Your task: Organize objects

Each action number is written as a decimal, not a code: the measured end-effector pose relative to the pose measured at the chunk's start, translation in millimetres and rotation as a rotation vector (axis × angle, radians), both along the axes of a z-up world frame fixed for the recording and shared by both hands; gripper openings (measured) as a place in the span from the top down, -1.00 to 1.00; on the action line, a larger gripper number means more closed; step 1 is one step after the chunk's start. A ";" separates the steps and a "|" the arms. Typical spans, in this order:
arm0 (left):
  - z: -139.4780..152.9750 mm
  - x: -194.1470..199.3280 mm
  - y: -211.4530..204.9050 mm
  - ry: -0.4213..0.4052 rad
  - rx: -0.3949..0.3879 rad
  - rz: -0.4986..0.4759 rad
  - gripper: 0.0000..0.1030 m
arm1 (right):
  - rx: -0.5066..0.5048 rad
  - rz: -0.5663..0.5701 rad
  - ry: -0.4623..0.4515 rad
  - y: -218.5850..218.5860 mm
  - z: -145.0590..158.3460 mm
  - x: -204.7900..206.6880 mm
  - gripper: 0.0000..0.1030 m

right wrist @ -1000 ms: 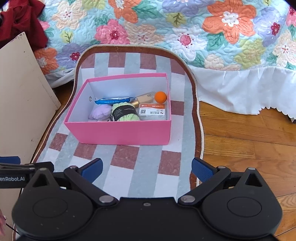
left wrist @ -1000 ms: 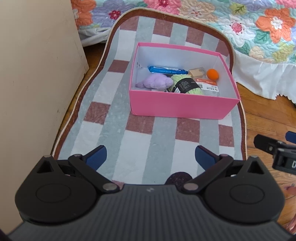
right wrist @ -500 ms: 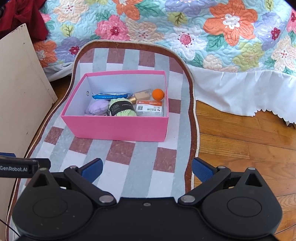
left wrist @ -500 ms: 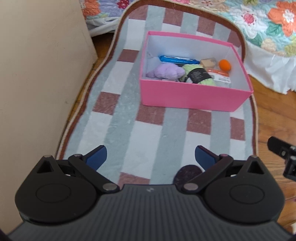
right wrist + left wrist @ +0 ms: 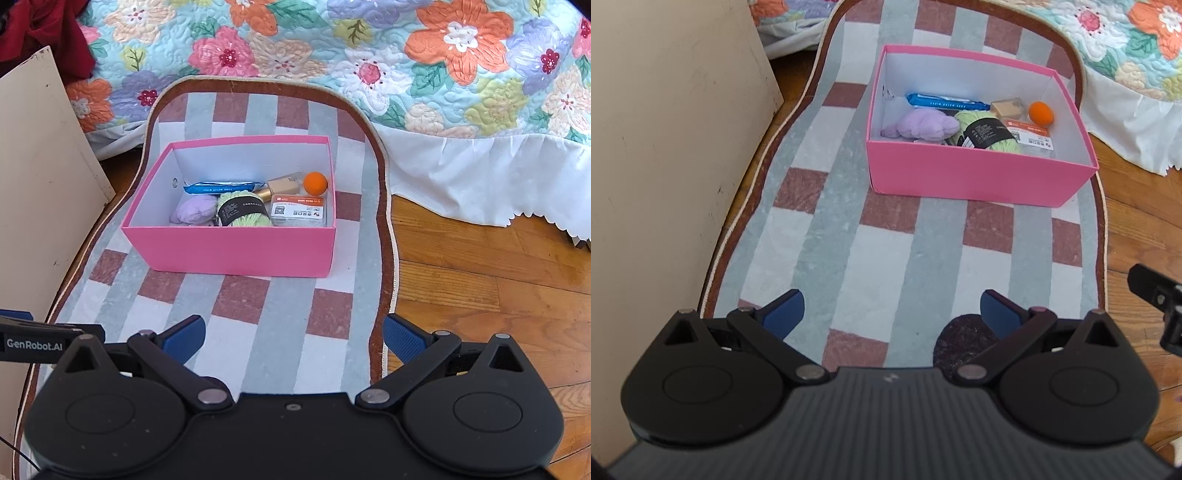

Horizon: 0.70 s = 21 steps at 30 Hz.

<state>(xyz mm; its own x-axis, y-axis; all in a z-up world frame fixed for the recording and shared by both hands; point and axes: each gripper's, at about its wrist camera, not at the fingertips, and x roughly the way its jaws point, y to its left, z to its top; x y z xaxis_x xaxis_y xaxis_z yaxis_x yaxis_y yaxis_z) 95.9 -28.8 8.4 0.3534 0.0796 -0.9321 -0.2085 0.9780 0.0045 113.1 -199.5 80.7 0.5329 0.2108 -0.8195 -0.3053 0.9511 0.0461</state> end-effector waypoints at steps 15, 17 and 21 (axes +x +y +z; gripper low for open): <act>-2.4 3.1 12.6 0.026 0.019 0.003 -1.00 | -0.028 -0.046 0.028 -13.1 -2.8 5.8 -1.00; -3.0 3.3 11.2 0.026 0.023 -0.005 -1.00 | -0.032 -0.047 0.029 -13.9 -3.8 5.7 -1.00; -7.1 5.2 6.8 0.042 0.018 -0.019 -1.00 | -0.033 -0.046 0.027 -13.9 -3.4 5.1 -1.00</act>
<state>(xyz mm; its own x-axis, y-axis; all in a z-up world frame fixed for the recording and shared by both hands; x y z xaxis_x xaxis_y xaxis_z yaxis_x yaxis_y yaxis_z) 101.1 -22.1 1.3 0.3157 0.0903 -0.9446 -0.1887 0.9816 0.0307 118.2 -213.4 77.3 0.5193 0.1595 -0.8396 -0.2602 0.9653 0.0224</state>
